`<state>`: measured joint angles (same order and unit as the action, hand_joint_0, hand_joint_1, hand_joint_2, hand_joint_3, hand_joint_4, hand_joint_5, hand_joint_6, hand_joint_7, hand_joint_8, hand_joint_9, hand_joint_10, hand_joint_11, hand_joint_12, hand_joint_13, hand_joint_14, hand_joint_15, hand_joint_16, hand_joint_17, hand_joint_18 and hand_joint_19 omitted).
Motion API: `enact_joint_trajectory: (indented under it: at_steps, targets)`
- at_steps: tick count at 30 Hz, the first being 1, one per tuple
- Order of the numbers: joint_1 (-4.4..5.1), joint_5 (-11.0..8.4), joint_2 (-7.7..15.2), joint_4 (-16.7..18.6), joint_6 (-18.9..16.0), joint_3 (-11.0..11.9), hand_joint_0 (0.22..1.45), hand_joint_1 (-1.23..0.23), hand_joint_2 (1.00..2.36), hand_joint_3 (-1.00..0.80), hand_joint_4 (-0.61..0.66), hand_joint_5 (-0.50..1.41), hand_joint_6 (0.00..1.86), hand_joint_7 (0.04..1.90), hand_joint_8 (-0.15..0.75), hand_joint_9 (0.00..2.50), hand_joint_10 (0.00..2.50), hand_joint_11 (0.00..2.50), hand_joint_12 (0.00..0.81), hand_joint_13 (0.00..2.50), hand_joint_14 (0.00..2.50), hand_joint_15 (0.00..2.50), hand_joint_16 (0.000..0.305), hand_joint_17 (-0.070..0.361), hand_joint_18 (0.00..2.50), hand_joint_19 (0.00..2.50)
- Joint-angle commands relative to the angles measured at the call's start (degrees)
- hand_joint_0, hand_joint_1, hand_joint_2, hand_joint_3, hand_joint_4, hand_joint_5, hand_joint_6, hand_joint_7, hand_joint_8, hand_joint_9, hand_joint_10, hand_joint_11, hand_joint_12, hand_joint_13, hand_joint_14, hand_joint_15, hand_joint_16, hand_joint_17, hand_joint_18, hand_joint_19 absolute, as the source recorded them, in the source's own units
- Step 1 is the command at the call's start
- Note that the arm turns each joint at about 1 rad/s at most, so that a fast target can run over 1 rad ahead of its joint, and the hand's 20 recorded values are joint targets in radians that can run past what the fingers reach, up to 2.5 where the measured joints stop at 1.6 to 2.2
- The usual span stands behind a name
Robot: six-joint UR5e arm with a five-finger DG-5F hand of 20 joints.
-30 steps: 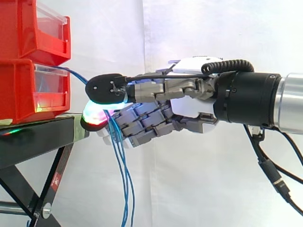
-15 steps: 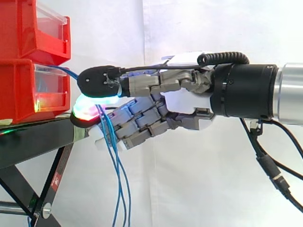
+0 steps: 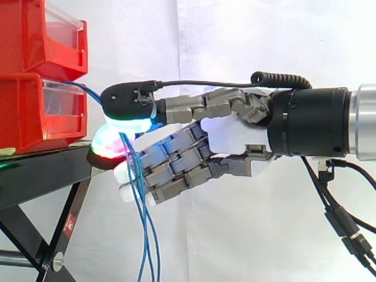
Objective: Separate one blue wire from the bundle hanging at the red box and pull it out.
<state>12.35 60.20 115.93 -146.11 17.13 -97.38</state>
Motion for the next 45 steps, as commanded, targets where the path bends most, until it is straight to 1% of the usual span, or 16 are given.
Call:
enact_joint_trajectory:
  at_steps: [1, 4, 11, 13, 16, 17, 18, 19, 23, 29, 37, 40, 45]
  targets:
    - [-0.05, 0.53, 0.00, -0.67, -2.36, 0.00, 0.60, -0.74, 1.02, -0.10, 0.15, -0.15, 0.86, 0.95, 0.423, 1.01, 0.01, 0.57, 0.433, 0.98, 0.02, 0.55, 0.046, 0.104, 0.72, 0.22]
    - [-0.05, 0.80, 0.00, -1.02, -3.86, 0.00, 0.60, -0.74, 1.02, -0.10, 0.16, -0.15, 0.86, 0.94, 0.423, 1.01, 0.02, 0.55, 0.421, 0.99, 0.02, 0.54, 0.045, 0.101, 0.72, 0.21]
    - [-0.05, 0.89, 0.00, -1.46, -4.82, 0.00, 0.60, -0.73, 1.02, -0.10, 0.16, -0.15, 0.86, 0.95, 0.425, 0.99, 0.01, 0.54, 0.406, 1.05, 0.02, 0.47, 0.041, 0.092, 0.71, 0.18]
    - [-0.05, 0.89, 0.00, -1.37, -5.70, 0.00, 0.60, -0.73, 1.02, -0.10, 0.16, -0.15, 0.86, 0.95, 0.428, 0.98, 0.02, 0.52, 0.406, 1.06, 0.01, 0.43, 0.040, 0.090, 0.71, 0.18]
    - [-0.05, 1.59, 0.00, -1.19, -7.99, 0.00, 0.61, -0.73, 1.02, -0.11, 0.16, -0.15, 0.86, 0.94, 0.427, 0.97, 0.02, 0.52, 0.403, 1.11, 0.01, 0.40, 0.038, 0.086, 0.70, 0.16]
    - [-0.05, 2.12, 0.00, -1.11, -9.39, 0.00, 0.61, -0.73, 1.02, -0.11, 0.16, -0.15, 0.86, 0.95, 0.427, 0.96, 0.01, 0.50, 0.403, 1.13, 0.01, 0.38, 0.037, 0.084, 0.70, 0.15]
    - [-0.05, 2.29, 0.09, -1.11, -10.10, 0.00, 0.61, -0.73, 1.02, -0.11, 0.16, -0.15, 0.86, 0.95, 0.422, 0.95, 0.02, 0.49, 0.404, 1.15, 0.01, 0.37, 0.037, 0.083, 0.70, 0.15]
    - [0.04, 2.73, 0.09, -1.11, -11.86, 0.09, 0.61, -0.73, 1.02, -0.11, 0.16, -0.15, 0.86, 0.95, 0.420, 0.95, 0.01, 0.49, 0.406, 1.17, 0.01, 0.38, 0.037, 0.083, 0.70, 0.14]
    - [-0.05, 2.91, 0.00, -1.37, -14.67, 0.00, 0.61, -0.72, 1.02, -0.11, 0.16, -0.15, 0.86, 0.95, 0.416, 0.92, 0.01, 0.48, 0.415, 1.27, 0.01, 0.41, 0.035, 0.079, 0.69, 0.13]
    - [0.04, 3.00, 0.00, -1.90, -15.81, 0.00, 0.61, -0.72, 1.02, -0.11, 0.15, -0.16, 0.86, 0.95, 0.411, 0.91, 0.01, 0.47, 0.423, 1.39, 0.02, 0.50, 0.035, 0.079, 0.69, 0.12]
    - [-0.05, 2.91, 0.00, -2.16, -17.13, 0.00, 0.61, -0.71, 1.02, -0.12, 0.15, -0.16, 0.86, 0.95, 0.413, 0.91, 0.01, 0.48, 0.419, 1.48, 0.02, 0.67, 0.035, 0.079, 0.68, 0.13]
    - [0.04, 2.91, 0.00, -3.04, -17.74, 0.00, 0.61, -0.71, 1.02, -0.12, 0.15, -0.16, 0.86, 0.94, 0.410, 0.92, 0.01, 0.49, 0.421, 1.51, 0.02, 0.77, 0.035, 0.079, 0.68, 0.14]
    - [0.04, 3.00, 0.00, -3.57, -18.10, 0.00, 0.61, -0.71, 1.02, -0.12, 0.15, -0.16, 0.86, 0.94, 0.407, 0.91, 0.01, 0.49, 0.426, 1.54, 0.03, 0.83, 0.035, 0.079, 0.68, 0.14]
